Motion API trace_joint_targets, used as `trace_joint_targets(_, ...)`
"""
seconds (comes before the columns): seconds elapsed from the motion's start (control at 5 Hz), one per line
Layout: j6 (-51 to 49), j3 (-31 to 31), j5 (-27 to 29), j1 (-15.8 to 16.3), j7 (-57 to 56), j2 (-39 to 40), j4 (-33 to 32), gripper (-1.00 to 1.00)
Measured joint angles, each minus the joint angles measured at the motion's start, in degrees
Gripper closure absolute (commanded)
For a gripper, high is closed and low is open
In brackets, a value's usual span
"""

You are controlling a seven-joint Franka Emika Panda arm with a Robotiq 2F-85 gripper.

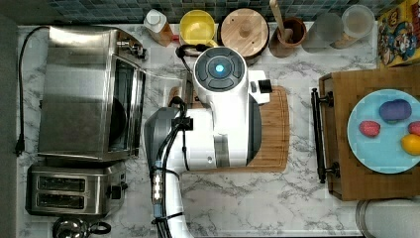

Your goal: Close the oven.

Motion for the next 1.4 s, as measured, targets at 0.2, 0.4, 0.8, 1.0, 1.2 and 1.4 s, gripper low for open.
trace_joint_targets(0.2, -0.01, 0.08, -0.15, -0.01, 0.0, 0.07, -0.17, 1.0)
trace_joint_targets(0.4, -0.01, 0.23, -0.03, 0.0, -0.03, 0.1, -0.56, 1.0)
trace_joint_targets(0.8, 20.46, -0.63, 8.26, -0.08, -9.0, -5.17, -11.69, 1.0)
trace_joint_targets(1.0, 21.42, -0.88, 17.11, -1.07, -20.56, -8.39, -17.51, 1.0)
trace_joint_targets(1.2, 25.98, -2.24, 25.26, -1.14, -32.66, -9.18, -22.1, 1.0)
trace_joint_targets(1.4, 32.21, -3.11, 29.69, -1.83, -42.76, -9.32, -26.91, 1.0)
